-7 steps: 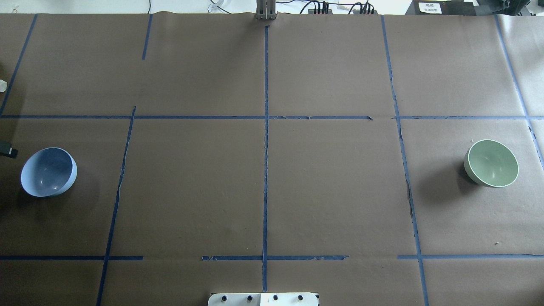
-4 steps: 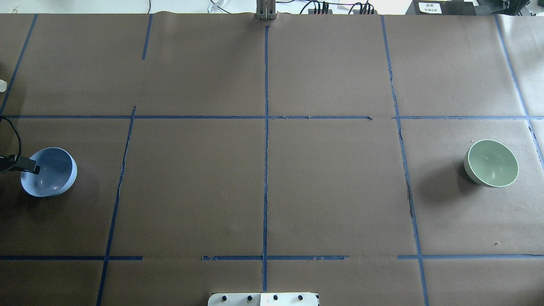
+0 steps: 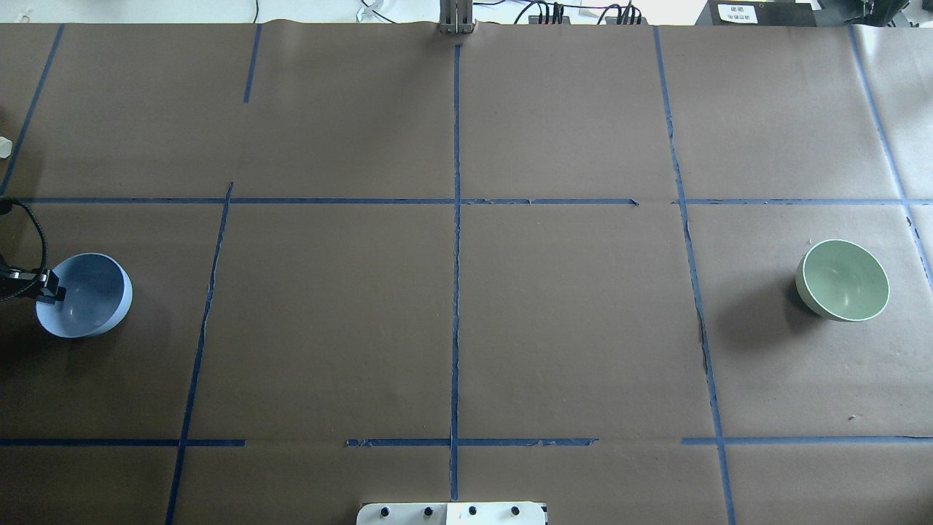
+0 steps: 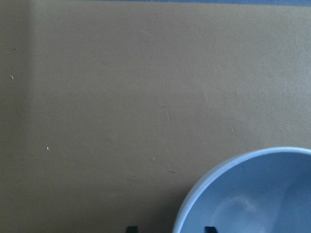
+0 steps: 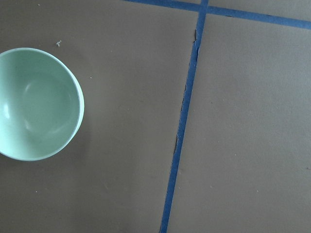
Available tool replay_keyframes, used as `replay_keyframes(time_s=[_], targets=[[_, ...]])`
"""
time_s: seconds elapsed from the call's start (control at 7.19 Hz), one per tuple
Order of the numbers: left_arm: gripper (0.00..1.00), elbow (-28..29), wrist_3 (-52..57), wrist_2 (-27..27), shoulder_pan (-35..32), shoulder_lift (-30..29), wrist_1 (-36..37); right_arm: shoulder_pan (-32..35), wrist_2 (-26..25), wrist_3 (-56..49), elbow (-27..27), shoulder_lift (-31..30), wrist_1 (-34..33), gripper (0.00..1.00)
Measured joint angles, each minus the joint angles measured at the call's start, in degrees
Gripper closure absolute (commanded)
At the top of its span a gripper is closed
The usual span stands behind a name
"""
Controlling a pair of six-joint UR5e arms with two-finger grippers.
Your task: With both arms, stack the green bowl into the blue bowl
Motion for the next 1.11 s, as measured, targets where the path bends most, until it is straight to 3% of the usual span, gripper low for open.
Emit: replay_keyframes(time_s=[0.28, 0.56, 0.83, 1.11], targets=[[1.0, -0.7, -2.3, -0.3, 0.0, -2.4, 0.6, 0.0, 0.0, 0.0, 0.0, 0.0, 0.0, 0.0], [1.0, -1.3, -11.9, 0.0, 0.6, -9.5, 2.7, 0.0, 0.1, 0.0, 0.0, 0.0, 0.1, 0.0], [1.0, -3.4, -21.6, 1.6, 4.4, -20.0, 11.1, 0.0, 0.1, 0.1, 0.2, 0.0, 0.1, 0.0], [1.0, -5.8, -32.8, 9.1, 15.2, -33.2, 24.4, 0.0, 0.2, 0.1, 0.2, 0.0, 0.0, 0.0]])
